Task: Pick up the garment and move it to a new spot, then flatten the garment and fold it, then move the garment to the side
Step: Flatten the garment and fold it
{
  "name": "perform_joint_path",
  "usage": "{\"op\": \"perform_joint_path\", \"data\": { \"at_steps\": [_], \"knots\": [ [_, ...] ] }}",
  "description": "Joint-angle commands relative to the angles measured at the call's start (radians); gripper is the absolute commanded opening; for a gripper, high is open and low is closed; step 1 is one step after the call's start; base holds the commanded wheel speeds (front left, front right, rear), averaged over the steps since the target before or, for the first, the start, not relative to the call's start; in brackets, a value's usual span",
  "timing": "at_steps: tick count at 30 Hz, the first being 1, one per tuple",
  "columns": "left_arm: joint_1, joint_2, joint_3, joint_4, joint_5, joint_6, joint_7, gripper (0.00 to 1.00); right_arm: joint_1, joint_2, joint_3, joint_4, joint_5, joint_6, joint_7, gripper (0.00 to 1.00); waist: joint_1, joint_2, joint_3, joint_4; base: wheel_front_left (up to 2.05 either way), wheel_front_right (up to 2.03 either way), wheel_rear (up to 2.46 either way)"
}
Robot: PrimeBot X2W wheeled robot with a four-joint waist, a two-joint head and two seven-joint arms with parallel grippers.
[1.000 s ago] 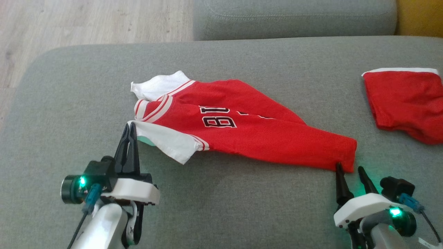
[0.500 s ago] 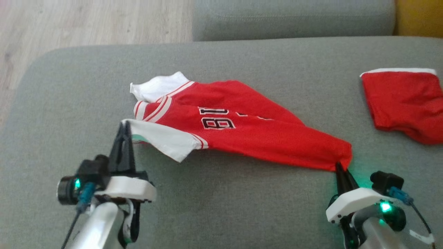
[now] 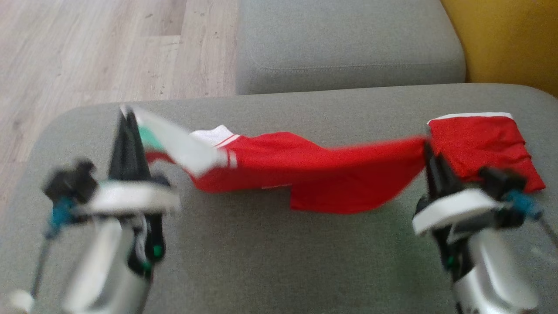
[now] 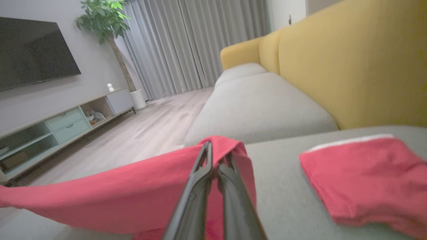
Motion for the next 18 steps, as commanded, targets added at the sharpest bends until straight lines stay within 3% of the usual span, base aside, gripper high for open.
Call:
{"op": "perform_joint_path", "data": {
  "at_steps": [1, 5, 9, 18],
  "knots": [
    [-0.142, -0.004, 0.082, -0.074, -0.073, -0.015, 0.030, 0.00, -0.083, -0.004, -0.004, -0.139, -0.023, -0.001, 0.049, 0.00, 0.0002, 0.0000, -0.006, -0.001, 0.00, 0.00, 0.00],
    [-0.281, 0.022, 0.115, -0.114, -0.072, -0.009, 0.055, 0.00, -0.164, -0.032, -0.031, -0.325, -0.050, -0.001, 0.148, 0.00, 0.0002, 0.0000, -0.006, -0.008, 0.00, 0.00, 0.00],
    [-0.388, 0.035, 0.140, -0.168, -0.068, -0.001, 0.058, 0.00, -0.249, -0.060, -0.037, -0.436, -0.053, -0.001, 0.214, 0.00, 0.0002, 0.0000, 0.001, -0.013, 0.00, 0.00, 0.00],
    [-0.424, 0.067, 0.173, -0.345, -0.080, 0.032, 0.109, 0.00, -0.277, -0.102, -0.060, -0.616, -0.053, -0.001, 0.311, 0.00, 0.0002, 0.0000, 0.025, -0.007, 0.00, 0.00, 0.00]
  ]
}}
